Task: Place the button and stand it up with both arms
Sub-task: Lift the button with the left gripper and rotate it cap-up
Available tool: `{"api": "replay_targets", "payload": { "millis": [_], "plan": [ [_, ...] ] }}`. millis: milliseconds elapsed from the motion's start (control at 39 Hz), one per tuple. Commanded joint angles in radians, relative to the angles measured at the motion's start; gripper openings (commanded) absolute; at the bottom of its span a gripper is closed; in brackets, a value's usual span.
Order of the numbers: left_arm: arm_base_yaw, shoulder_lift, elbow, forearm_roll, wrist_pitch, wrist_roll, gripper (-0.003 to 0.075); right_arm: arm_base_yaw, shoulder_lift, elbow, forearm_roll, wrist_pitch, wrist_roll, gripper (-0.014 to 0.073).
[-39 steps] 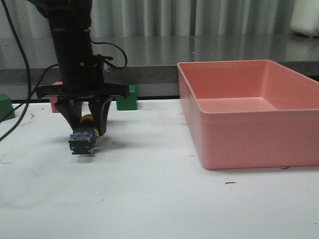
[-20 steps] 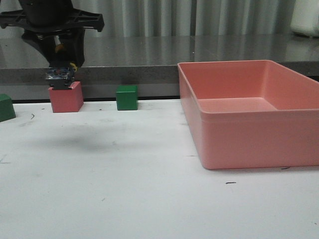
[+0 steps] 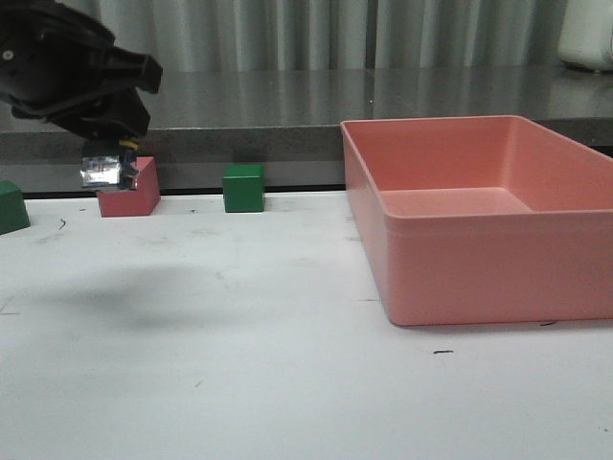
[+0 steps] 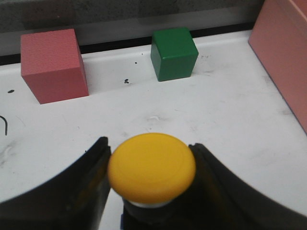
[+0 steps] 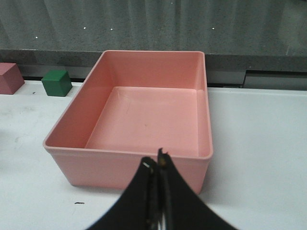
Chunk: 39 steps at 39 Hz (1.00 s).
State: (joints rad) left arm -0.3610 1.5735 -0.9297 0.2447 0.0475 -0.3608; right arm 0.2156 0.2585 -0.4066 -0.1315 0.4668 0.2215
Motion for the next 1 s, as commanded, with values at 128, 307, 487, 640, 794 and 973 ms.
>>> {"api": "replay_targets", "payload": {
  "millis": [128,307,487,640,794,973],
  "plan": [
    [0.05,-0.047,0.203,0.014,-0.511,0.079,0.0243,-0.006,0.01,-0.026,-0.02,-0.082,-0.009,-0.006],
    [0.069,-0.039,0.351,-0.088,-0.786,0.248,0.0243,-0.006,0.01,-0.026,-0.02,-0.082,-0.009,-0.006],
    [0.069,0.0,0.447,-0.298,-0.991,0.347,0.0243,-0.006,0.01,-0.026,-0.02,-0.082,-0.009,-0.006],
    [0.053,0.075,0.489,-0.33,-1.124,0.347,0.0243,-0.006,0.01,-0.026,-0.02,-0.082,-0.009,-0.006],
    [0.018,0.177,0.493,-0.332,-1.205,0.347,0.0243,-0.006,0.01,-0.026,-0.02,-0.082,-0.009,-0.006],
    [-0.023,0.271,0.493,-0.382,-1.267,0.345,0.0243,-0.006,0.01,-0.026,-0.02,-0.082,-0.009,-0.006]
  ]
}}
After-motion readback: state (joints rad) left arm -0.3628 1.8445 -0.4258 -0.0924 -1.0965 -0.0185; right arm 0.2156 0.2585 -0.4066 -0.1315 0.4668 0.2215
